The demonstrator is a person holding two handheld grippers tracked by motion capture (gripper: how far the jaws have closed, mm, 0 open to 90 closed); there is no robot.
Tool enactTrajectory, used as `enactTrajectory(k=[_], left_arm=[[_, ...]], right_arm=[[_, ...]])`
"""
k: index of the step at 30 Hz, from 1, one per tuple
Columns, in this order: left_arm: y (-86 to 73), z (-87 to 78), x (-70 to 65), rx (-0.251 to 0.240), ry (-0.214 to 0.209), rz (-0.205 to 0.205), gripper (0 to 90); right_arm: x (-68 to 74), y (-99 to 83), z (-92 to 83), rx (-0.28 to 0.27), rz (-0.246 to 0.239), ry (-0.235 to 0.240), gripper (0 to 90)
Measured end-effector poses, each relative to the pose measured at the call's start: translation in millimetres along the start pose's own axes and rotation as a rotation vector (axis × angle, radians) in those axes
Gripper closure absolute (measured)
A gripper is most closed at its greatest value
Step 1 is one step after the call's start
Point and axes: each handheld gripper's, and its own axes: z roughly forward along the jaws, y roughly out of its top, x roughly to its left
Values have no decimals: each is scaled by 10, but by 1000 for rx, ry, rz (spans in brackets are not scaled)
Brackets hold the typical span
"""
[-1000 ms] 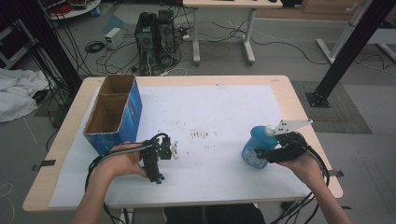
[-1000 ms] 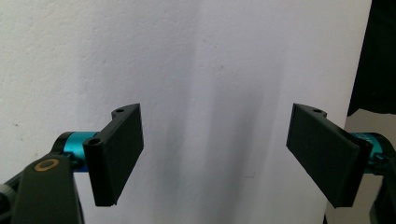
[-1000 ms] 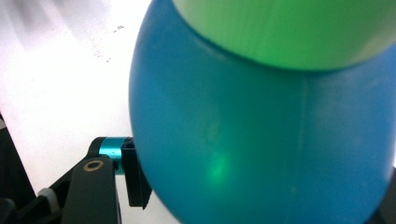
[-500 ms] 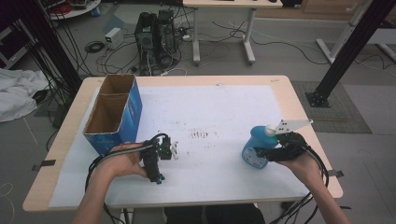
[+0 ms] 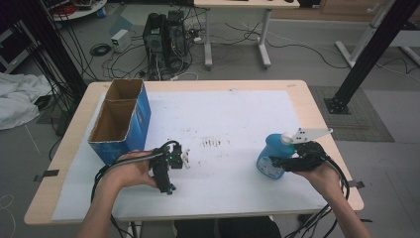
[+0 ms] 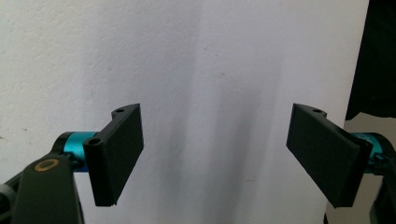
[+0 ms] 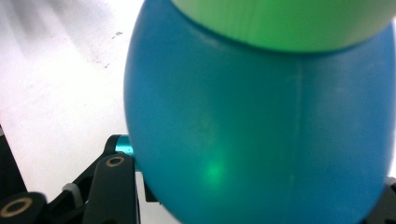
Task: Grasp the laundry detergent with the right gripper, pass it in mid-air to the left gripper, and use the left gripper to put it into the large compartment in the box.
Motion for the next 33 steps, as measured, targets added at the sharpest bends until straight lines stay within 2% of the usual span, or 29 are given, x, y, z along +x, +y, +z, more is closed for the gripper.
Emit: enactTrajectory(k=[3,8,11,12,16,18,20,23,25,27,28,29,31,32,33], left_arm=[[2,-18,4,-3,3,1,189],[6,-68,17,-23,4,-9,189],[15,-116,36,-29,7,-17,189],[17,-137,46,-34,8,-17,189],[45,-282,107,-56,14,-16,189],[68,-378,141,-79,22,-17,189],[103,-488,176,-101,26,-16,190],[176,-666,225,-141,26,-9,189],[238,-804,253,-168,28,-2,190],[307,-937,278,-201,25,10,190],[341,-996,285,-218,27,13,190],[377,-1055,293,-231,27,19,189],[450,-1162,305,-256,24,24,190],[488,-1214,307,-273,24,27,190],[525,-1261,307,-293,22,28,190]], right_arm=[[-8,-7,-5,-1,-11,0,447],[4,-2,0,-3,0,1,451],[-19,1,-4,2,-23,11,453],[-17,10,-1,-1,-17,-3,453],[-32,66,3,-2,-23,39,453],[-36,117,-2,-13,-42,51,453],[-34,195,-10,-22,-81,66,453],[-25,364,-8,-25,-147,112,453],[-18,438,-6,-24,-156,132,452],[-12,529,18,-33,-189,165,452],[-22,573,33,-31,-232,184,452],[-7,611,44,-27,-243,198,452],[11,695,95,-32,-310,226,452],[64,703,82,15,-269,250,451],[78,734,103,17,-287,260,451]])
